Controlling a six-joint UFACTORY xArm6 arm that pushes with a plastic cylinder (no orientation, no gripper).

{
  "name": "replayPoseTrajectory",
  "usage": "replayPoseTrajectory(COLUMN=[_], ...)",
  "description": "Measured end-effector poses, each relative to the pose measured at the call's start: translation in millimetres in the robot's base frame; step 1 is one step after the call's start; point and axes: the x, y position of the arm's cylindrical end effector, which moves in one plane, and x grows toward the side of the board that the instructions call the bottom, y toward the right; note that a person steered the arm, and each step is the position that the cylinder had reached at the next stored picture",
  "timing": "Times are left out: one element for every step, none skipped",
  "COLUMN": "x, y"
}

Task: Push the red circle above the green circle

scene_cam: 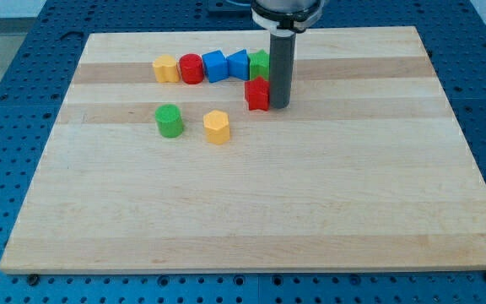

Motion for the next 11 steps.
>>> replayPoseTrajectory(x=[-3, -13, -16, -16, -16, -16, -16, -16, -16, -16, -16], y=[25, 27, 27, 10, -8, -16, -22, -28, -45, -64, -75])
